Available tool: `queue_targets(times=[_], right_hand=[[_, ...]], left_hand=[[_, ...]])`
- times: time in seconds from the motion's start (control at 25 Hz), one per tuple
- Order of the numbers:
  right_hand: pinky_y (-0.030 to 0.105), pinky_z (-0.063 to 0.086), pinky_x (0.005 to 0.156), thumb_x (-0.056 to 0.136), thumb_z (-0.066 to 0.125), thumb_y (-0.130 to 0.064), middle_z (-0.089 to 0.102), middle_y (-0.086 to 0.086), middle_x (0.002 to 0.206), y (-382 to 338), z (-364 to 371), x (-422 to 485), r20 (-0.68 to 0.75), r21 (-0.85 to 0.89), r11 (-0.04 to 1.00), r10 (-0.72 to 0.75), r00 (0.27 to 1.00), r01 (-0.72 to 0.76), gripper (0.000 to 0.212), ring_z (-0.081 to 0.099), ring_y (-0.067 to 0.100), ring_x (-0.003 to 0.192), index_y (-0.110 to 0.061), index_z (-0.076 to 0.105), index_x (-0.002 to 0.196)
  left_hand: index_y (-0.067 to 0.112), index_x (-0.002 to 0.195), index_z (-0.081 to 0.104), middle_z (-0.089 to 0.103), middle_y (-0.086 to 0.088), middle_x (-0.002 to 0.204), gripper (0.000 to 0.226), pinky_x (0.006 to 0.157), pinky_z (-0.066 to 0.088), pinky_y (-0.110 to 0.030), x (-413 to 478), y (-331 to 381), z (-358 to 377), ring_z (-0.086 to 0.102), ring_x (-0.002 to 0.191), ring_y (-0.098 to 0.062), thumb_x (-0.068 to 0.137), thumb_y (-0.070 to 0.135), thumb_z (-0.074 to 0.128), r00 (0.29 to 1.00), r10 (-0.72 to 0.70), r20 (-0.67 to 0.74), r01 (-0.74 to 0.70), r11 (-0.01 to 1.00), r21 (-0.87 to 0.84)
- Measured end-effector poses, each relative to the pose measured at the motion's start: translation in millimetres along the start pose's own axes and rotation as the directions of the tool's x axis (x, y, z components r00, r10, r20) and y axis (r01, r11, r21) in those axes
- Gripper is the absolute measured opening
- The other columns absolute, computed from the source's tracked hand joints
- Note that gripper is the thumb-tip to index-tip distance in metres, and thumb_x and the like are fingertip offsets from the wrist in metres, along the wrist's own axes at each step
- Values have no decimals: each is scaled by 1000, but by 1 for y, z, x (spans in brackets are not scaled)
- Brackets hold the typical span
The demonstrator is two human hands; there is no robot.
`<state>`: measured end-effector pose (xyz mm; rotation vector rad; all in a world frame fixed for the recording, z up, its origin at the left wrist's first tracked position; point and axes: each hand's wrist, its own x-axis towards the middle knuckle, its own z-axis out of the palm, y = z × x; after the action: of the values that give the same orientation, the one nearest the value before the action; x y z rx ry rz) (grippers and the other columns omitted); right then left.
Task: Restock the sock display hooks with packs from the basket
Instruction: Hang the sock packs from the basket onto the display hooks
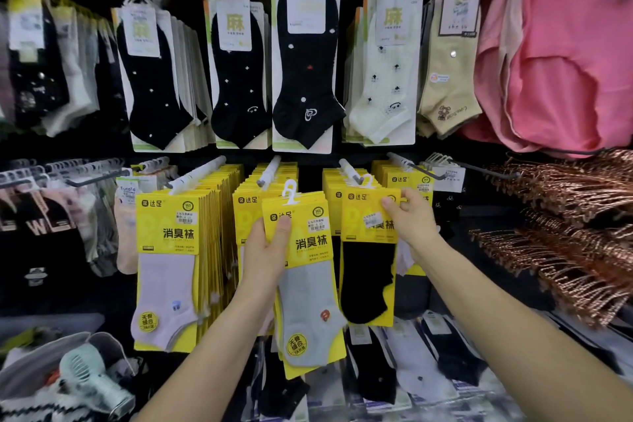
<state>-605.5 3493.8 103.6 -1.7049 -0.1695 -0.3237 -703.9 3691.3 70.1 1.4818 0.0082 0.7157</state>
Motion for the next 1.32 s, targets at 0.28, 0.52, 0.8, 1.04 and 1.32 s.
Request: queue_targets(times=[0.28,0.52,0.8,1.04,1.32], right_hand=[[36,46,77,92,59,-24,64,9,107,-5,22,6,-55,-147,989,-39,998,31,16,58,23,92,-13,58,103],[22,41,69,86,63,-39,52,-3,96,6,11,-16,-194,-145,985,-118,974,91,41,53,13,86,-14,49,115],[16,41,59,75,74,-39,52,-9,79,9,17,-47,82,-169,959,-215,973,226,32,49,5,70,-25,50,92],[29,56,67,86,67,-20,70,-1,86,7,4,-42,102,-8,993,-113,988,114,17,67,14,84,-23,52,93],[42,49,93,93,57,-23,63,6,119,3,-10,-17,18,66,997,25,1000,-27,36,57,21,115,-5,55,125]], left_hand=[[31,101,55,63,14,104,10,71,46,-11,3,-1,4,59,93,4,95,35,49,1000,-12,29,11,999,30],[28,107,57,67,20,100,15,64,47,-6,2,-3,20,63,90,7,95,32,49,998,-7,60,7,1000,7],[24,100,60,68,4,101,10,71,54,-20,-10,-6,50,65,90,-6,92,28,56,995,-12,98,14,1000,-26],[21,103,58,66,2,106,20,81,53,-27,-7,-13,45,62,99,-10,97,34,45,994,-10,107,10,1000,5],[20,90,57,63,9,85,21,64,49,-15,5,-20,11,60,73,2,98,32,42,1000,27,-4,-27,998,51]])
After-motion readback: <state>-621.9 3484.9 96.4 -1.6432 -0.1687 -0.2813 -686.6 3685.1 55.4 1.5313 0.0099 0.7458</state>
